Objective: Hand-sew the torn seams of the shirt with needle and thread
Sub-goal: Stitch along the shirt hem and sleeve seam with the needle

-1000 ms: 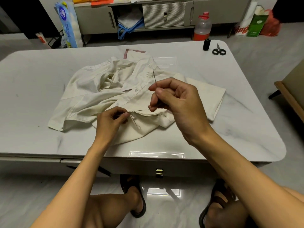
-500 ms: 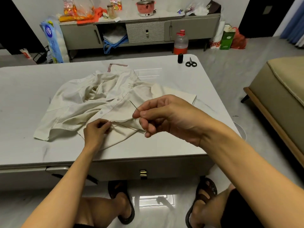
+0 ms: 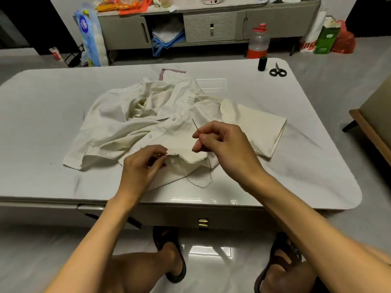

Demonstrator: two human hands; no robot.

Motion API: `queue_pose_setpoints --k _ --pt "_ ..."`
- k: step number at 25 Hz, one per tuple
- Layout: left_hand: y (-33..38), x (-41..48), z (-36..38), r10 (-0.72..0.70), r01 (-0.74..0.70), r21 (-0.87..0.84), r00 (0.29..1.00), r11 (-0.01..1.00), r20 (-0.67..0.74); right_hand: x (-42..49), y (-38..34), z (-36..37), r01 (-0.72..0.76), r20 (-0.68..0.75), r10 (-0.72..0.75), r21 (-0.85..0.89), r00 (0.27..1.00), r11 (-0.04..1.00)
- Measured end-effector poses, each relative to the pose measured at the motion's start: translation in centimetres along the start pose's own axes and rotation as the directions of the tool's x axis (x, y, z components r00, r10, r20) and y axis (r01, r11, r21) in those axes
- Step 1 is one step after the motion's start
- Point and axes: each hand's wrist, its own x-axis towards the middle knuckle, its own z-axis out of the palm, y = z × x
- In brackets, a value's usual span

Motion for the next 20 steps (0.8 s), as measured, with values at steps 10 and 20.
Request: queue_pose_setpoints --k 10,20 --pt "-1.8 -0.1 -1.0 0.231 -0.237 0.046 0.967 0.97 0.106 2.5 5.2 4.3 0.034 0.109 -0.022 -0.105 0.994 0.994" --pt "-2.1 -0.5 -1.0 0.211 -0.218 0.059 0.972 0.974 0.108 2.7 6.5 3.6 0.214 0.223 -0.148 -0.313 0.963 0.925"
